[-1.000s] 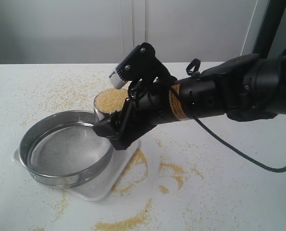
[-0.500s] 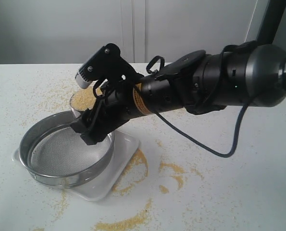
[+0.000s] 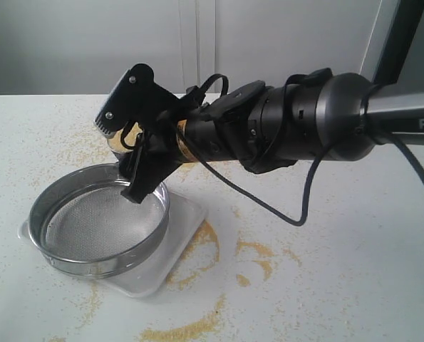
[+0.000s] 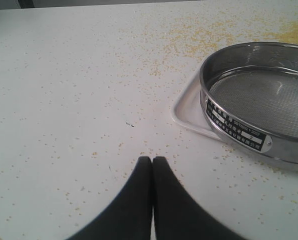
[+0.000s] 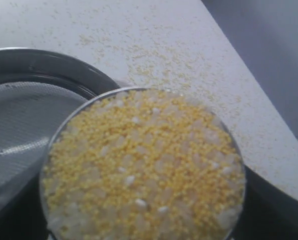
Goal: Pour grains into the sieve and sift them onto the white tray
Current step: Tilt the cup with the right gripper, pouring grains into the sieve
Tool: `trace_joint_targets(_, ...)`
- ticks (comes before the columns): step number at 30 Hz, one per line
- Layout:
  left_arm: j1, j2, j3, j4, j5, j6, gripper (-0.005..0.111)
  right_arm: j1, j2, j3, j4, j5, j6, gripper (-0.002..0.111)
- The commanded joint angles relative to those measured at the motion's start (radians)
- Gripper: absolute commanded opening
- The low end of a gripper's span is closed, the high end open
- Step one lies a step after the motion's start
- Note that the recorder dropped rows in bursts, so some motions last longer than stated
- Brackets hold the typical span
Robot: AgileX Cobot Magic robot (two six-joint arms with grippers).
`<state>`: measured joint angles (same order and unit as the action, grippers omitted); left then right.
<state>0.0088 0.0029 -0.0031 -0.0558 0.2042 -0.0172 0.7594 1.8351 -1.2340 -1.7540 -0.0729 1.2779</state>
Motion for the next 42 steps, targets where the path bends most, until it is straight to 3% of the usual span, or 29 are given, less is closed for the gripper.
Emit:
trace_joint_targets(1, 0.0, -0.003, 0.003, -0.003, -0.003, -0.005, 0.0, 0.0, -0.008, -0.014, 0.01, 0.073, -0.085, 0.0)
trace_joint_targets(12, 0.0, -0.003, 0.003, -0.003, -0.003, -0.005, 0.0, 0.041, 0.025, -0.039, 0.01, 0.168, -0.367, 0.0)
trace_joint_targets(23, 0.0, -0.003, 0.003, -0.003, -0.003, -0.005, 0.0, 0.083, 0.08, -0.08, 0.01, 0.092, -0.407, 0.0)
trace_joint_targets(26, 0.0, -0.003, 0.003, -0.003, -0.003, -0.005, 0.0, 0.09, 0.096, -0.08, 0.01, 0.123, -0.486, 0.0)
trace_joint_targets(42, 0.0, -0.003, 0.003, -0.003, -0.003, -0.005, 0.0, 0.09, 0.194, -0.14, 0.01, 0.177, -0.496, 0.0)
